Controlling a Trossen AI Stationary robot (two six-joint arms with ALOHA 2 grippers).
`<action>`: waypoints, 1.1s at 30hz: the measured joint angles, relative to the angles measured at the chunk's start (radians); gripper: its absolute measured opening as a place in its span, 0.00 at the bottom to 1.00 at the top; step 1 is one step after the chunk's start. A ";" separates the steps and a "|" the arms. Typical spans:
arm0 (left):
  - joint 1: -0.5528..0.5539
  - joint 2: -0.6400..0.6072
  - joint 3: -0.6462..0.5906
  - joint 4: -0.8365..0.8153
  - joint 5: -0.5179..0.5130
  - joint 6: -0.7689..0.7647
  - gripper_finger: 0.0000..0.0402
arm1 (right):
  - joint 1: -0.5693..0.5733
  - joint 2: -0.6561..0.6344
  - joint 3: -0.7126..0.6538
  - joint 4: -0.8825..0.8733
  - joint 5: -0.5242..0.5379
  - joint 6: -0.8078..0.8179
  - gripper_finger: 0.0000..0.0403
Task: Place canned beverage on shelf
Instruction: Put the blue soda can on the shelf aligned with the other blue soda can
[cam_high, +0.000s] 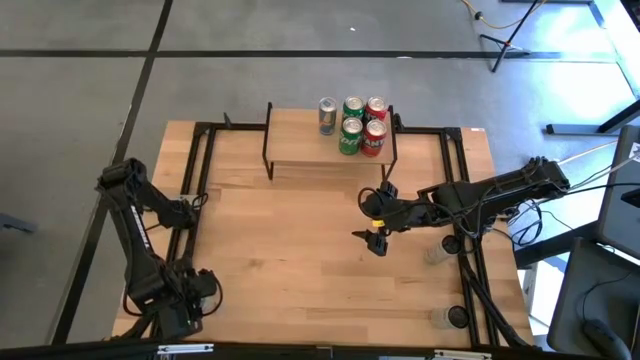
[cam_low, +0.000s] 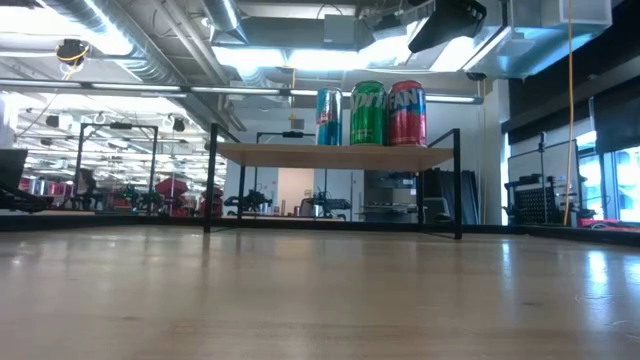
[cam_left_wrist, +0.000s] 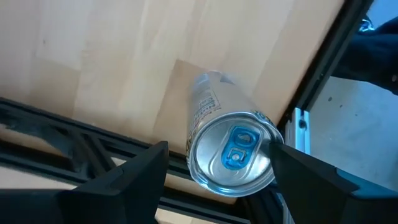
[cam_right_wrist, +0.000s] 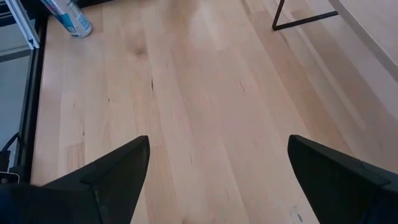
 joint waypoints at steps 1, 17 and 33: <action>0.000 -0.006 0.001 -0.006 -0.001 -0.007 0.70 | 0.000 0.000 0.000 0.000 0.000 0.000 0.91; 0.012 -0.059 0.044 -0.012 0.028 -0.050 0.75 | 0.000 0.000 0.000 -0.001 0.000 0.003 0.91; -0.006 -0.058 -0.070 0.121 0.014 -0.046 0.98 | 0.000 0.000 0.000 0.002 0.010 0.035 0.91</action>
